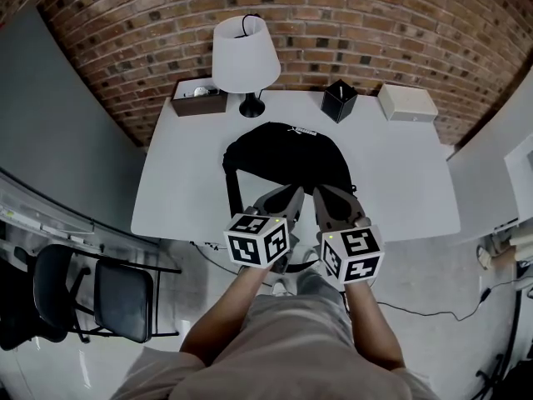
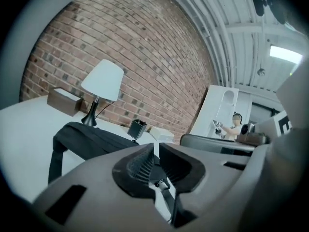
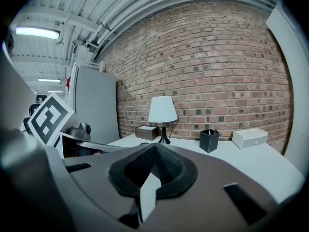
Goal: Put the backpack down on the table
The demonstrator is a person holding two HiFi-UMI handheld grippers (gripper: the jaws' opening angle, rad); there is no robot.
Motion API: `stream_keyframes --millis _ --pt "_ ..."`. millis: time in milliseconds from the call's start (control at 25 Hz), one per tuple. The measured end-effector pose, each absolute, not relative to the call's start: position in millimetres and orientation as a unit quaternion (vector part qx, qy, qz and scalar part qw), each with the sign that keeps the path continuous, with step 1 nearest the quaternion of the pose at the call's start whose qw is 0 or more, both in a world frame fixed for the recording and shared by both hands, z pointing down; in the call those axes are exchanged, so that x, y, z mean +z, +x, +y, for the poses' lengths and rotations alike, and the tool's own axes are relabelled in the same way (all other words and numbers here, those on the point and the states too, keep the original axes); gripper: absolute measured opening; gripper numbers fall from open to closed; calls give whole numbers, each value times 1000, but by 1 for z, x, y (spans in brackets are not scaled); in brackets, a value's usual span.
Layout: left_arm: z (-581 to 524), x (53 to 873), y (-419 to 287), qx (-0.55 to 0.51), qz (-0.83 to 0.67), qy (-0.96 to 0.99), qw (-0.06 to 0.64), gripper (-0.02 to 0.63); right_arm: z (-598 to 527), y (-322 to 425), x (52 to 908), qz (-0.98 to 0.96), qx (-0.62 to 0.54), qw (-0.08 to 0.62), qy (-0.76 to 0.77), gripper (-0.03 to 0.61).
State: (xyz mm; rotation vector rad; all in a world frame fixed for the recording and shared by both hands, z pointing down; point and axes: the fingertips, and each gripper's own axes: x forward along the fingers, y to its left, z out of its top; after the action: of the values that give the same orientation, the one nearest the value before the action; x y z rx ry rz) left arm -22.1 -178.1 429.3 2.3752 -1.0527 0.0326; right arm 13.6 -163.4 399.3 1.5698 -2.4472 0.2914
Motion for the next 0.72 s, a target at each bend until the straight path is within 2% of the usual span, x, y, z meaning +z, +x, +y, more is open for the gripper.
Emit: stream_keyframes --millis 360,720 --pt "-171 421 -25 46 -411 889 197 5 -160 8 399 -836 93 107 530 0" --pt "-170 423 -22 53 -409 892 185 5 -161 9 402 -837 94 104 529 0"
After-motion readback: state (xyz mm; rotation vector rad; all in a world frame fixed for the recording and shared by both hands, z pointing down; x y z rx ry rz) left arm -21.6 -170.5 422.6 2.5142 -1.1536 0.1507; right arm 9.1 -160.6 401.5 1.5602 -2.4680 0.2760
